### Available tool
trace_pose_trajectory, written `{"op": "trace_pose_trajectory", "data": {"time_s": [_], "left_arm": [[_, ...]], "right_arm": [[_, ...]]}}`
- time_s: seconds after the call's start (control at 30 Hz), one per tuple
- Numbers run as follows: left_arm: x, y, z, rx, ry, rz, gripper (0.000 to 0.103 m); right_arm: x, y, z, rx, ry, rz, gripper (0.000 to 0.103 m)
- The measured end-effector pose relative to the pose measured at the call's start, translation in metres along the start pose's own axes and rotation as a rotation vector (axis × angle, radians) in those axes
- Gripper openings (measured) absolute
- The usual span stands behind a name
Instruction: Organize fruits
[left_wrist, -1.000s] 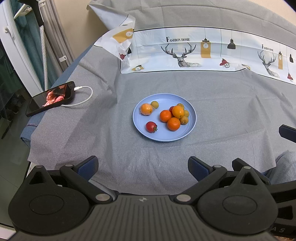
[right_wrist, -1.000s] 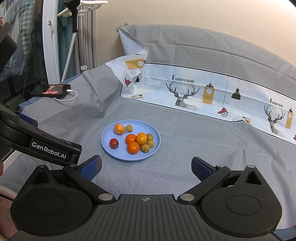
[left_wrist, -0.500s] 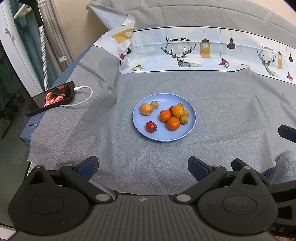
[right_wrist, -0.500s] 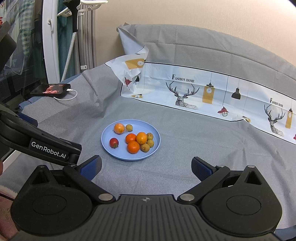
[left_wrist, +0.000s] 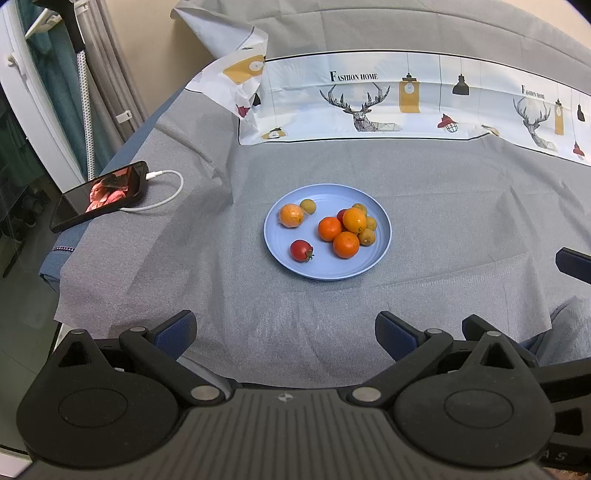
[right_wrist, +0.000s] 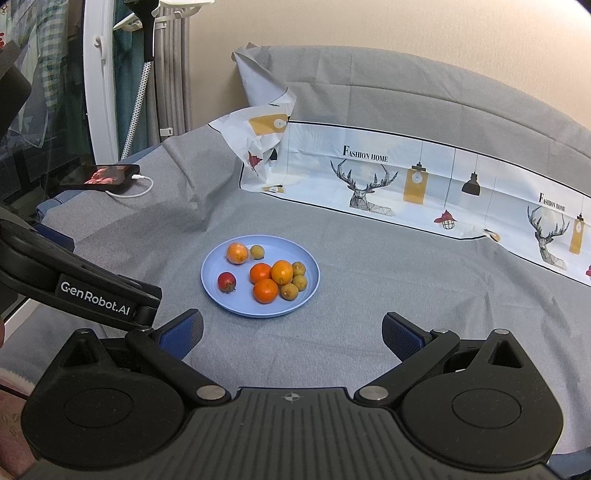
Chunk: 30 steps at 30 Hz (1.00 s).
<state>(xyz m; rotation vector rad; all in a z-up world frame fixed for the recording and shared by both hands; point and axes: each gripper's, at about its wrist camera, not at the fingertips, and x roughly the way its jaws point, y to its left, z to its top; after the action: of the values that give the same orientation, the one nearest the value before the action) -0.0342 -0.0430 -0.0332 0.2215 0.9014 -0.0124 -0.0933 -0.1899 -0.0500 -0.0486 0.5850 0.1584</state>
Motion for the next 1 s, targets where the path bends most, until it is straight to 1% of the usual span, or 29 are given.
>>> {"op": "trace_pose_trajectory", "data": {"time_s": [1.0], "left_arm": [[0.0008, -0.0006, 0.0003, 0.016, 0.002, -0.007, 0.103]], "right_arm": [[-0.0005, -0.0014, -0.0005, 0.002, 0.002, 0.0, 0.102]]}}
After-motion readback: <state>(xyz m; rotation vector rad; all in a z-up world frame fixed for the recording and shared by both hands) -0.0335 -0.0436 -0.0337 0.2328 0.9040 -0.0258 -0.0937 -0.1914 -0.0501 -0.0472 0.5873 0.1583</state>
